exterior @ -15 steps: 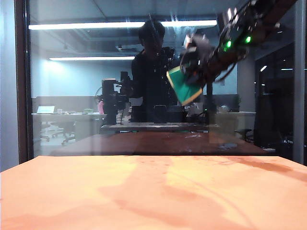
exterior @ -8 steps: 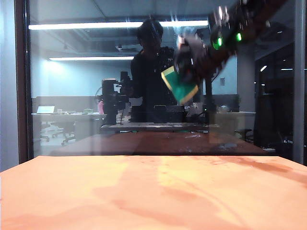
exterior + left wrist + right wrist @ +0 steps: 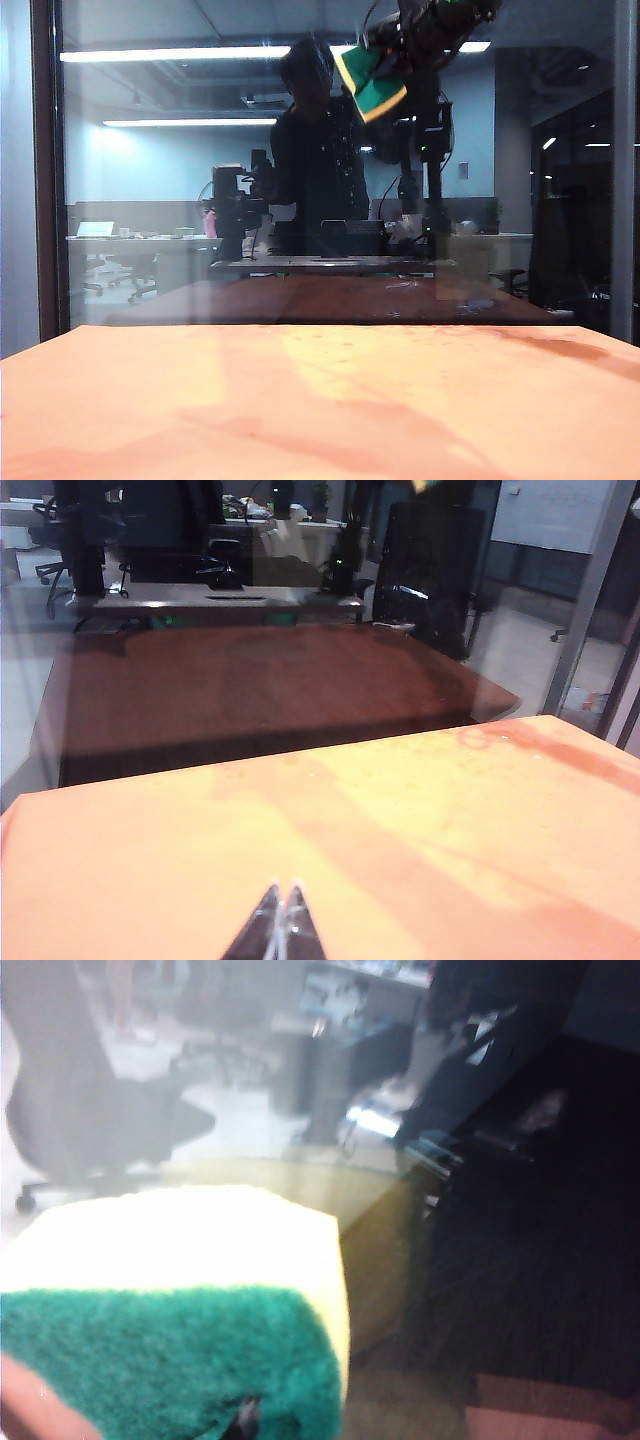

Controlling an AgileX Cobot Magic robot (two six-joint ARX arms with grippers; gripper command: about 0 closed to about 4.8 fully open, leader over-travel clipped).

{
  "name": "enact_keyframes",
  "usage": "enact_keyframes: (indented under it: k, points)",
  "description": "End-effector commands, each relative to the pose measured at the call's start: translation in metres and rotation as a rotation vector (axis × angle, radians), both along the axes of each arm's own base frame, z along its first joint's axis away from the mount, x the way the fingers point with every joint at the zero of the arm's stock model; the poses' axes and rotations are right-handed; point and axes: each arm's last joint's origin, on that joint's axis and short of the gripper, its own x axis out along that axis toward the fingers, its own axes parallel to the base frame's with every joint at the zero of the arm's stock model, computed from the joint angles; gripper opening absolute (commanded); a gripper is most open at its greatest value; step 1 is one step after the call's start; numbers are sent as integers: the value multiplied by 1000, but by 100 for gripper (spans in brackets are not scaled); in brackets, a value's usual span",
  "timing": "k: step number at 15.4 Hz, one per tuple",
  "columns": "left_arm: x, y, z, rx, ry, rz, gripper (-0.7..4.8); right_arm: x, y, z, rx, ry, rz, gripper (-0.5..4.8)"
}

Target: Pick up the sponge from the table, wipe the water off the glass, and finally place the sponge back on the table.

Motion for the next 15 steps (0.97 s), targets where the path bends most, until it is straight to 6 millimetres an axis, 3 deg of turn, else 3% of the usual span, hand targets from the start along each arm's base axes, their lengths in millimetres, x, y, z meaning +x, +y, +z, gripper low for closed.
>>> enact_keyframes:
  k: [1, 3, 4, 6, 10, 12, 15]
  points:
    - [0, 0, 2, 4, -17, -1, -6, -3, 8, 9, 23, -56, -28, -6]
    - [0, 0, 2, 4, -17, -1, -6, 0, 21, -6, 2, -3, -7, -6]
    - [0, 0, 2, 4, -17, -1, -6, 5, 33, -29, -28, 76, 13, -6]
    - [0, 0, 2, 4, -17, -1, -6, 11, 42, -54, -59, 162, 27, -6]
    - [0, 0, 2, 4, -20, -1, -6, 25, 48, -102, -123, 300, -22, -6]
    - [0, 0, 3, 4, -25, -1, -6, 27, 47, -110, -137, 319, -40, -6]
    - [0, 0, 3, 4, -28, 0, -6, 21, 47, -87, -109, 249, -37, -6]
